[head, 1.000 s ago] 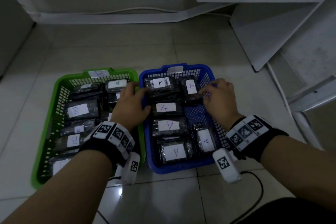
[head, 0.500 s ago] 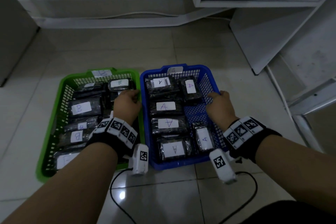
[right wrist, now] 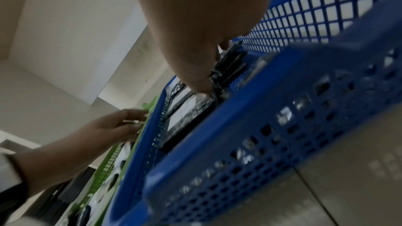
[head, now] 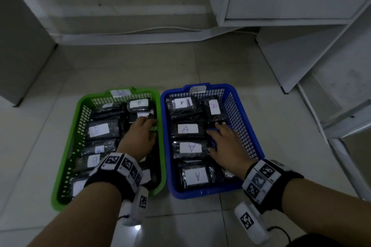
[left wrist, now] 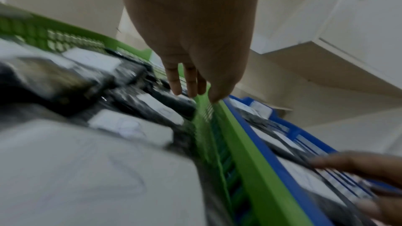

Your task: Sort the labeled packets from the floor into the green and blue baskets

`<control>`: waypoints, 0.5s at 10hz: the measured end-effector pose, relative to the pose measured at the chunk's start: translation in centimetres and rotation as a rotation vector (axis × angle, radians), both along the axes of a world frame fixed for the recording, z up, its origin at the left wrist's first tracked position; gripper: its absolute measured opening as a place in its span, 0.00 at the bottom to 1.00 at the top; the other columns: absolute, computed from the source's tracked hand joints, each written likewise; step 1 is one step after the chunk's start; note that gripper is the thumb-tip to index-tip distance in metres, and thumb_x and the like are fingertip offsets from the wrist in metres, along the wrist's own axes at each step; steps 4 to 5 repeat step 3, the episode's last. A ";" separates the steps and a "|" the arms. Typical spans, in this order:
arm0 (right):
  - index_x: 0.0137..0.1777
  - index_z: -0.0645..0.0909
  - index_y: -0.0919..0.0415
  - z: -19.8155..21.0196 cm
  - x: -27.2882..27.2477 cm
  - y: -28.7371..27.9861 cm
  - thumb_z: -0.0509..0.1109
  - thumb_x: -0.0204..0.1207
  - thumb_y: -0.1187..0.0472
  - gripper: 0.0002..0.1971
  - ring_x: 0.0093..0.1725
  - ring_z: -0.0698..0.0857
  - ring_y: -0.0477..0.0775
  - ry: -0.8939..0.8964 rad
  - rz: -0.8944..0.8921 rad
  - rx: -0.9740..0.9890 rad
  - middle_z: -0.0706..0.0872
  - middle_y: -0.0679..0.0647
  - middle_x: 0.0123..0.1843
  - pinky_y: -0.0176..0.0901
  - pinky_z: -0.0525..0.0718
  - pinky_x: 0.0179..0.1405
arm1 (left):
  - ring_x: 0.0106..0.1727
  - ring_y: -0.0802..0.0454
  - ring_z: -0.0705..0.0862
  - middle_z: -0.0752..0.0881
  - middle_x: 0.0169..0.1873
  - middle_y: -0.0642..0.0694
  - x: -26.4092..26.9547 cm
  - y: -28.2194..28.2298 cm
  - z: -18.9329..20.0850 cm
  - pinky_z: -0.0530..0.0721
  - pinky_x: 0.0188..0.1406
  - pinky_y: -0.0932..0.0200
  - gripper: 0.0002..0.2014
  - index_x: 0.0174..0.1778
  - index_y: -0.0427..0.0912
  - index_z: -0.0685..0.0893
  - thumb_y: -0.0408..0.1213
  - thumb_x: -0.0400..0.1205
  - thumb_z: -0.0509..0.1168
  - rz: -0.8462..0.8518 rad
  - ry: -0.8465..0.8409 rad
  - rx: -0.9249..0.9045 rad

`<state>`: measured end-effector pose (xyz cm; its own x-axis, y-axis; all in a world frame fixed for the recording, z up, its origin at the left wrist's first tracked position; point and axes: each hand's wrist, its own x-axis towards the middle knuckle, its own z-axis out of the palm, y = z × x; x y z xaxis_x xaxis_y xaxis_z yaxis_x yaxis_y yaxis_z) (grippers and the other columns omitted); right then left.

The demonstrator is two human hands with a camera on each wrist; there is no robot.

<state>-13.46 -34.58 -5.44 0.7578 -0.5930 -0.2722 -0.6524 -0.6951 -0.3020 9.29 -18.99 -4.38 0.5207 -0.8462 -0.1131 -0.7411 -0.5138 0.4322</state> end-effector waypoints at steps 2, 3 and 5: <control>0.83 0.50 0.47 3.9 2.3 -1.8 0.64 0.79 0.49 0.37 0.84 0.50 0.57 0.120 0.099 -0.031 0.53 0.53 0.85 0.68 0.47 0.81 | 0.68 0.46 0.75 0.64 0.71 0.46 3.9 1.1 4.1 0.76 0.68 0.52 0.25 0.73 0.48 0.73 0.42 0.79 0.65 -0.096 -0.011 0.288; 0.83 0.47 0.46 6.9 4.3 -1.3 0.64 0.78 0.50 0.38 0.84 0.51 0.59 0.105 0.112 0.030 0.53 0.53 0.85 0.67 0.49 0.81 | 0.67 0.49 0.75 0.66 0.67 0.49 5.6 1.6 6.3 0.74 0.70 0.54 0.21 0.69 0.53 0.77 0.42 0.78 0.65 -0.141 0.011 0.256; 0.83 0.47 0.46 6.9 4.3 -1.3 0.64 0.78 0.50 0.38 0.84 0.51 0.59 0.105 0.112 0.030 0.53 0.53 0.85 0.67 0.49 0.81 | 0.67 0.49 0.75 0.66 0.67 0.49 5.6 1.6 6.3 0.74 0.70 0.54 0.21 0.69 0.53 0.77 0.42 0.78 0.65 -0.141 0.011 0.256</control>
